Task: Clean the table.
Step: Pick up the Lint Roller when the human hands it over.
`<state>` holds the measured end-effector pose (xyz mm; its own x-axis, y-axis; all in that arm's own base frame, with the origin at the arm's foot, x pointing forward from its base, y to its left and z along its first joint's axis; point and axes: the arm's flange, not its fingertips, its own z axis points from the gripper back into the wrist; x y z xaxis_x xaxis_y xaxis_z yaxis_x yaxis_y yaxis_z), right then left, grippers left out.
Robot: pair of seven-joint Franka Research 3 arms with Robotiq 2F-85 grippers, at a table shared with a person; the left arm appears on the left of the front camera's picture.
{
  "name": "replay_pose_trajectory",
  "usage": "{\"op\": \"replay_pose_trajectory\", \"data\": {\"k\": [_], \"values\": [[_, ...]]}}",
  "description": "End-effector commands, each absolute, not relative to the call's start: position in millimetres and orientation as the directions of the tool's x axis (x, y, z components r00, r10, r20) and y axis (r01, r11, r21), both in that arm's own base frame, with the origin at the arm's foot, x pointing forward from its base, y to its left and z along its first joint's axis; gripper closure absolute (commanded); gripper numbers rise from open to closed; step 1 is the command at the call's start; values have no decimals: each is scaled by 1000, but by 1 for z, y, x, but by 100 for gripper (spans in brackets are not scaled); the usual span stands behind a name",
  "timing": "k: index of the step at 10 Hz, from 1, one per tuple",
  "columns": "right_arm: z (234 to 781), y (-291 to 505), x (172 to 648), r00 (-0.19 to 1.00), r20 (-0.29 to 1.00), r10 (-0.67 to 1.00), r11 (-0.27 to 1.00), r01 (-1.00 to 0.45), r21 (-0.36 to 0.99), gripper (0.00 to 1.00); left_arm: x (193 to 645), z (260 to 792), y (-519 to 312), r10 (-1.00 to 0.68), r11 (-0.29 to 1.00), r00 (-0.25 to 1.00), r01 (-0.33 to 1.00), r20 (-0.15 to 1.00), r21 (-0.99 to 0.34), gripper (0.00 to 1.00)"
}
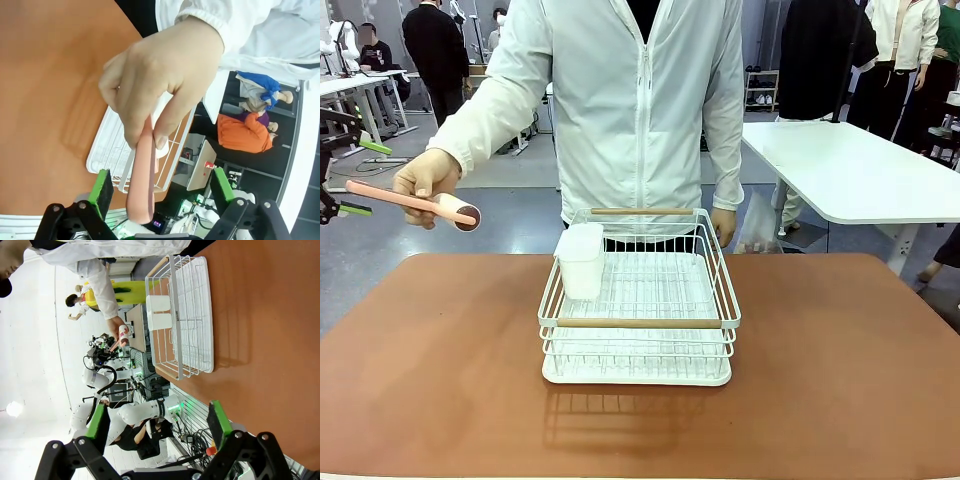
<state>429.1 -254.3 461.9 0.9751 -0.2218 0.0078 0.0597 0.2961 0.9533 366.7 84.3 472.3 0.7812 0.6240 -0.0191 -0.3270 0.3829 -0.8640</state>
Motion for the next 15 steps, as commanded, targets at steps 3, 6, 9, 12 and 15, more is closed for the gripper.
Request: {"op": "replay_pose_trajectory", "data": {"k": [3, 6, 9, 12, 15], "values": [[464, -254, 428, 975, 10, -222, 296, 58, 954, 0, 374, 459, 77, 649, 361, 760, -328, -18, -873, 0], [464, -254, 428, 975, 10, -222, 296, 58, 954, 0, 375, 456, 77, 647, 378, 763, -311, 8, -872, 13], [464, -254, 428, 975, 10, -222, 296, 58, 954, 0, 375, 457, 77, 644, 384, 764, -296, 25, -875, 38], [464, -254, 428, 975, 10, -222, 296, 58, 954, 0, 376, 458, 76, 639, 388, 769, -292, 26, -874, 70], [464, -254, 428, 975, 10, -222, 296, 58, 954, 0, 376, 458, 75, 640, 386, 768, -295, 23, -874, 95]]}}
